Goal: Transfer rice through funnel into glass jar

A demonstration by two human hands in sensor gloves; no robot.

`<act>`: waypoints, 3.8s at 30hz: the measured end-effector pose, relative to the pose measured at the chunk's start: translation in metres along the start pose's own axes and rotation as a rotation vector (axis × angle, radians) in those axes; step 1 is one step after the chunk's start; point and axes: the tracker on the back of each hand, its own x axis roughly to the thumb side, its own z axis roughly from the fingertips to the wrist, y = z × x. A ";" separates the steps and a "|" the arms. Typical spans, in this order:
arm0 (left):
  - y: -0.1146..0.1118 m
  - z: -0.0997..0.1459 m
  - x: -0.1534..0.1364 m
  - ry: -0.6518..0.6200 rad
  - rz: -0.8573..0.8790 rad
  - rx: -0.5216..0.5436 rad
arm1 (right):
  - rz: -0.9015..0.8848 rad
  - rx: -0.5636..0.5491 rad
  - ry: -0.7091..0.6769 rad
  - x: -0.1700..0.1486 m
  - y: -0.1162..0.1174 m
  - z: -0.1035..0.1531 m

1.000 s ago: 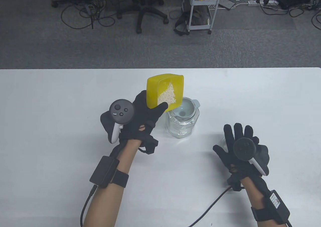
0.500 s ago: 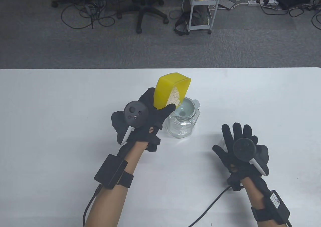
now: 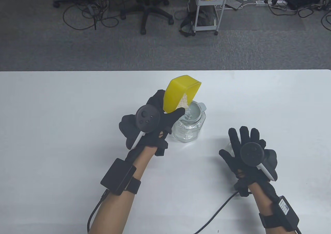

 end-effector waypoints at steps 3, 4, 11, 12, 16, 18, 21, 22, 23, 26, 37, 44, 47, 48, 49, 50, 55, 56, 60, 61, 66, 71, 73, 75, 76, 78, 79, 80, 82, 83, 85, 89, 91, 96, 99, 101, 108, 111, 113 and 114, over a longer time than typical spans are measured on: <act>-0.001 0.000 0.001 0.001 -0.001 0.002 | 0.000 0.001 0.002 0.000 0.000 0.000; -0.001 0.000 0.001 0.002 -0.005 0.003 | 0.001 0.001 0.002 0.000 0.000 0.000; -0.002 0.001 0.001 -0.001 -0.007 0.011 | 0.005 0.004 0.004 0.000 0.000 0.000; -0.003 0.001 0.001 -0.006 -0.008 0.017 | 0.005 0.004 0.004 0.000 0.000 0.000; -0.005 0.003 0.002 -0.023 -0.022 0.024 | 0.005 0.004 0.004 0.000 0.000 0.000; -0.006 0.003 0.003 -0.027 -0.017 0.027 | 0.006 0.004 0.004 0.000 0.000 0.000; -0.007 0.004 0.004 -0.035 -0.017 0.025 | 0.006 0.004 0.004 0.000 -0.001 0.000; -0.007 0.004 0.005 -0.039 -0.021 0.027 | 0.005 0.004 0.004 0.000 -0.001 0.000; -0.007 0.004 0.005 -0.042 -0.025 0.029 | 0.005 0.004 0.005 0.000 -0.001 0.000; -0.010 0.006 0.005 -0.061 -0.046 0.043 | 0.006 0.004 0.004 0.000 0.000 0.000; -0.014 0.007 0.007 -0.056 -0.032 0.041 | 0.008 0.007 0.004 0.000 -0.001 0.000; -0.013 0.008 0.006 -0.065 -0.042 0.053 | 0.009 0.006 0.002 0.000 -0.001 0.000; -0.013 0.008 0.005 -0.068 -0.046 0.052 | 0.011 0.007 0.001 0.001 0.000 0.000; -0.013 0.008 0.005 -0.068 -0.047 0.053 | 0.011 0.007 0.001 0.001 0.000 0.001; -0.013 0.008 0.005 -0.069 -0.047 0.053 | 0.012 0.007 0.002 0.001 0.000 0.001; -0.013 0.008 0.005 -0.071 -0.049 0.054 | 0.012 0.007 0.003 0.001 0.000 0.000; -0.013 0.008 0.006 -0.085 -0.063 0.058 | 0.011 0.011 0.006 0.001 0.000 0.001; -0.013 0.008 0.006 -0.086 -0.061 0.058 | 0.011 0.012 0.007 0.001 0.000 0.001; -0.013 0.009 0.005 -0.090 -0.067 0.063 | 0.011 0.011 0.006 0.001 0.000 0.000; -0.013 0.009 0.005 -0.091 -0.067 0.062 | 0.011 0.010 0.006 0.001 0.000 0.000; -0.013 0.010 0.006 -0.106 -0.076 0.064 | 0.011 0.011 0.006 0.001 0.000 0.000; -0.013 0.012 0.007 -0.135 -0.092 0.065 | 0.011 0.010 0.006 0.001 0.000 0.000; -0.014 0.013 0.009 -0.149 -0.100 0.066 | 0.011 0.010 0.006 0.001 0.000 0.000; -0.015 0.014 0.009 -0.159 -0.109 0.066 | 0.011 0.010 0.005 0.001 0.000 0.000; -0.015 0.015 0.010 -0.163 -0.112 0.066 | 0.011 0.010 0.005 0.001 0.000 0.000; -0.015 0.015 0.010 -0.174 -0.119 0.069 | 0.011 0.010 0.006 0.001 0.000 0.000; -0.015 0.016 0.010 -0.178 -0.122 0.070 | 0.011 0.010 0.005 0.001 0.000 0.000; -0.015 0.016 0.010 -0.181 -0.125 0.071 | 0.011 0.010 0.005 0.001 0.000 0.000; -0.015 0.016 0.010 -0.190 -0.135 0.071 | 0.012 0.009 0.005 0.001 0.000 0.000; -0.015 0.017 0.010 -0.197 -0.142 0.073 | 0.012 0.009 0.004 0.001 0.000 0.000; -0.015 0.017 0.010 -0.203 -0.146 0.072 | 0.013 0.009 0.003 0.001 0.000 0.000; -0.016 0.018 0.011 -0.224 -0.164 0.074 | 0.012 0.009 0.003 0.001 0.000 0.000; -0.016 0.019 0.012 -0.242 -0.176 0.074 | 0.011 0.008 0.003 0.001 0.000 0.000; -0.017 0.020 0.012 -0.263 -0.197 0.074 | 0.012 0.007 0.002 0.001 0.000 0.000; -0.013 0.020 0.009 -0.247 -0.165 0.082 | 0.011 0.007 0.001 0.001 0.000 0.000; -0.008 0.018 0.002 -0.209 -0.089 0.093 | 0.009 0.007 0.002 0.001 0.000 0.000; 0.021 0.014 -0.058 0.077 0.328 0.130 | 0.002 0.003 0.002 0.000 -0.001 0.000; 0.028 0.019 -0.095 0.209 0.429 0.116 | 0.006 0.005 0.001 0.000 0.000 0.000; 0.026 0.027 -0.124 0.309 0.440 0.078 | 0.009 0.005 0.000 0.000 0.000 0.000; 0.025 0.030 -0.133 0.335 0.436 0.062 | 0.009 0.005 0.000 0.000 0.000 0.000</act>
